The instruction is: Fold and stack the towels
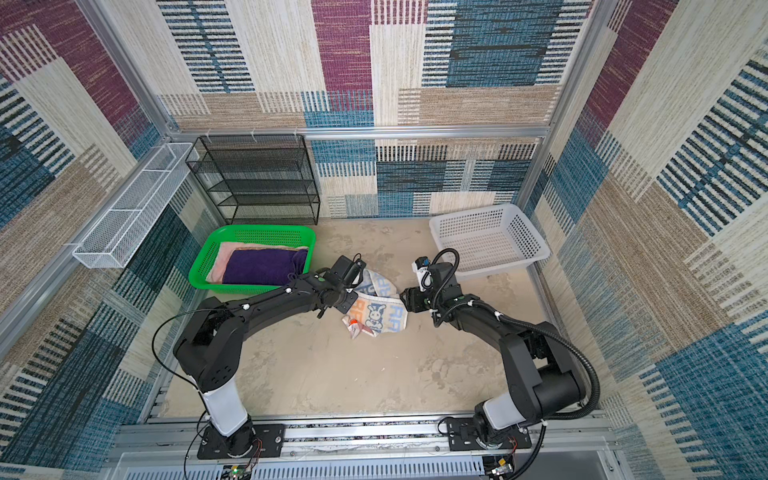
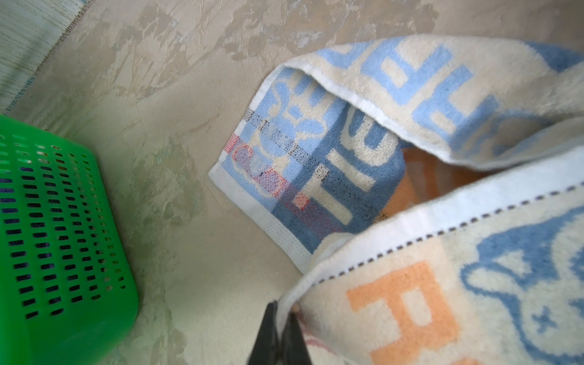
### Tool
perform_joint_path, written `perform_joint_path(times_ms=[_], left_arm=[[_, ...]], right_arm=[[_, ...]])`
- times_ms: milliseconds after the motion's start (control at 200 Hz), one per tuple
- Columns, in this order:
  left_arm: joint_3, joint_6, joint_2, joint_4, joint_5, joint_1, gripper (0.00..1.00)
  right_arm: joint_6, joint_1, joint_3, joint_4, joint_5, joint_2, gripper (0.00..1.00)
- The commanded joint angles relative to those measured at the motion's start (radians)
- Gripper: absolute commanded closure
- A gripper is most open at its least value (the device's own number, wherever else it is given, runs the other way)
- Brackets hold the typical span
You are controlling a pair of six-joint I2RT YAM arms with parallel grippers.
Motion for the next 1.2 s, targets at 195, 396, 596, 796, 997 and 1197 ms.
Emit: perform_joint_path(times_ms=[195,396,596,796,997,1197], left_arm=[[-0.002,-0.013,0.005,0.013,0.024,0.000,1.00],[-0.002,-0.015,0.008,0.009,0.022,0.000,1.00],[0.006,-0.024,0.011,0.006,0.021,0.000,1.00],[0.056,-0.036,-0.016,-0.048,0.025,0.000,1.00],[0.258,-0.024,-0.042,-0.222,-0.033,0.000,1.00],[0.537,-0.019,-0.064,-0.389,-0.083,0.000,1.00]], right_arm=[[0.059,-0.003,-0.011,0.113,-0.129,0.097,0.43],[0.078,-0.003,-0.024,0.128,-0.158,0.104,0.57],[0.091,-0.002,-0.039,0.123,-0.114,0.063,0.87],[0.074,-0.002,-0.007,0.061,-0.011,-0.041,1.00],[0.033,-0.003,0.099,-0.023,0.132,-0.203,1.00],[-0.025,-0.002,0.240,-0.066,0.229,-0.323,1.00]])
